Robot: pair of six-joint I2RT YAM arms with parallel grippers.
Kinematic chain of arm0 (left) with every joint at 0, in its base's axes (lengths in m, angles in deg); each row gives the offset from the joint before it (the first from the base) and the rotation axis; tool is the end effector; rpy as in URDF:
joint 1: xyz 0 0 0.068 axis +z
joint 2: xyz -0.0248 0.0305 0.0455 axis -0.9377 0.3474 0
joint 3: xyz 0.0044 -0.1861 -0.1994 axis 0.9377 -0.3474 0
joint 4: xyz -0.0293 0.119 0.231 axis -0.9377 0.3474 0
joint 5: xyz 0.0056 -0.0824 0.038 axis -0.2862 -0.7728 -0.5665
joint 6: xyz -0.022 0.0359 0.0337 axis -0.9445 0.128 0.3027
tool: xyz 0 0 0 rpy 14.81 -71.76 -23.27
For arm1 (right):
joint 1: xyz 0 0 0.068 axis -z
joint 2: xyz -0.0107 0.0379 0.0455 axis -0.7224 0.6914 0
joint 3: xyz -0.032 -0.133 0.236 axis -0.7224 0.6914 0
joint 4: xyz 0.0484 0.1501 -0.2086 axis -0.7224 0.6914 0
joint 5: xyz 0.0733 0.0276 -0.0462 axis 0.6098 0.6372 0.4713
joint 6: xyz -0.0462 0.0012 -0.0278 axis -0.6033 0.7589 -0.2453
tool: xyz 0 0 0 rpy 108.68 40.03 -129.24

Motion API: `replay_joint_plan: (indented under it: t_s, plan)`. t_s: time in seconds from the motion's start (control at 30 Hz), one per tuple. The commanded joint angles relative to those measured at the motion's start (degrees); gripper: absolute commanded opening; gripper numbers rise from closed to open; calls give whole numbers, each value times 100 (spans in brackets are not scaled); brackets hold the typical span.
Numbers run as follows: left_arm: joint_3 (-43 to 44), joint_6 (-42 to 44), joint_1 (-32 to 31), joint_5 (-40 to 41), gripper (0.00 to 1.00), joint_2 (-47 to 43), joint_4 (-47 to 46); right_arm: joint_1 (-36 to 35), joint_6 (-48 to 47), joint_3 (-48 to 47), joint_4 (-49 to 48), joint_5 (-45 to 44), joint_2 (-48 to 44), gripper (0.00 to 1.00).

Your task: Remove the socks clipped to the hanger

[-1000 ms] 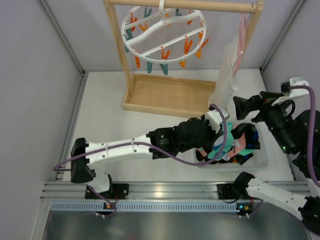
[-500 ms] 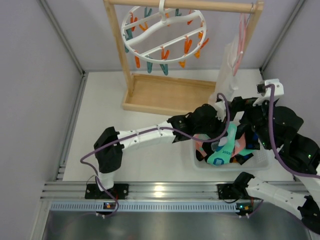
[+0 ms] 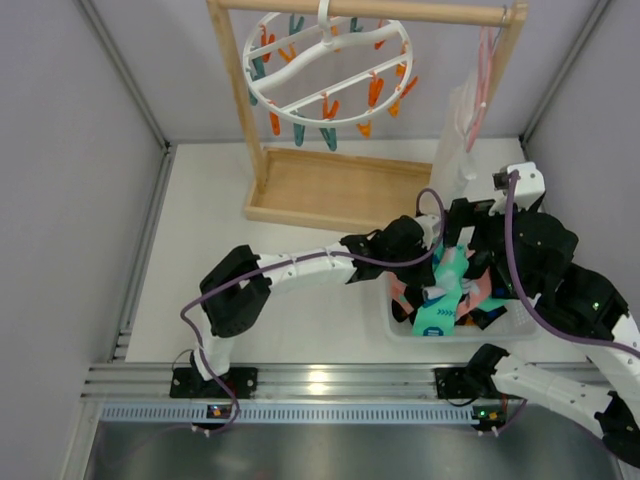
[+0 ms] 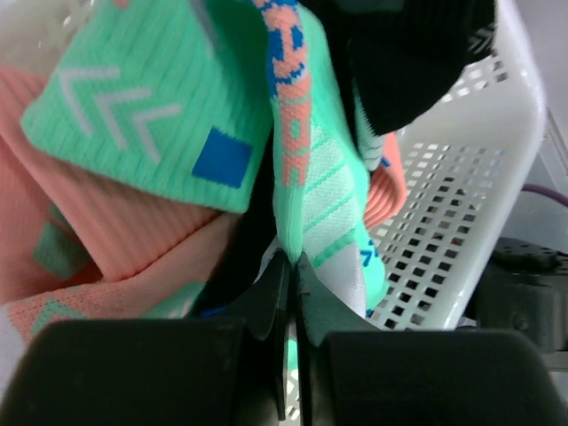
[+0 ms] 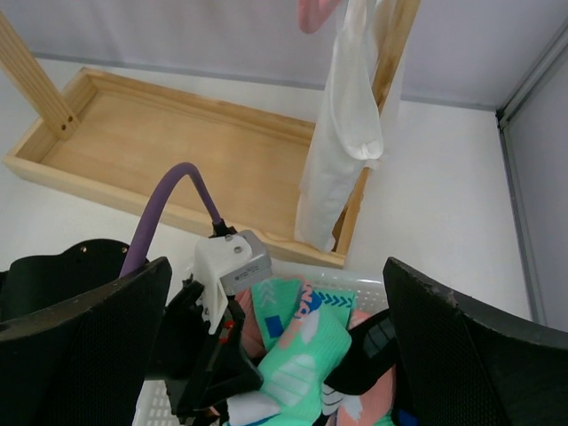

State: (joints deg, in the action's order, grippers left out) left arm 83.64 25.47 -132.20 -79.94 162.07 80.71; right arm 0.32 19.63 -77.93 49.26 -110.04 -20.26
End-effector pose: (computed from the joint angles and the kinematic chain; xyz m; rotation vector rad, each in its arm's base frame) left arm 0.2057 -0.4108 0.2416 0.7380 2.2919 -1.0959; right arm 0.0942 0.0672 0.4411 -0.1472 1.7477 0.1079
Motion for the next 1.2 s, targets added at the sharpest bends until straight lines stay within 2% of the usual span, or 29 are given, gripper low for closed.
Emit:
replay_joint_plan:
  t_s: [0.0, 0.17, 0.2, 0.3, 0.43, 0.57, 0.6, 0.7, 0.8, 1.03, 1.17]
  plan:
    - [-240, -87, -50, 41, 6, -103, -40, 23, 119, 33, -293, 199, 55, 100]
    - [-372, 62, -67, 567, 25, -542, 4, 32, 137, -2, -311, 261, 99, 99]
    - [-433, 89, -67, 664, 37, -726, 4, 32, 137, -2, -311, 261, 107, 100]
    - [-530, 177, -76, 1086, 64, -1043, 91, 75, 154, 95, -381, 208, 108, 99]
    - [-749, 265, -76, 1613, 76, -1474, 135, 207, 216, 235, -521, 199, 99, 99]
    - [-1136, 256, -76, 2535, 81, -2193, 353, 418, 189, 428, -733, 217, 20, 99]
    - [-1207, 256, -76, 3172, 83, -2326, 459, 532, 189, 446, -724, 261, 37, 100]
    - [-1575, 160, 20, 4124, 98, -2827, 933, 821, 216, 595, -741, 515, 72, 99]
    - [-2094, -25, 538, 4234, 98, -3442, 1215, 1303, 233, 841, -794, 963, 81, 99]
    - [-2921, -289, 2908, 3592, 98, -4848, 2110, 2510, 251, 1474, -830, 1869, -191, 99]
    - [-2702, -131, 3378, 3925, 98, -5647, 3007, 2677, 93, 1458, -383, 1852, -472, 99]
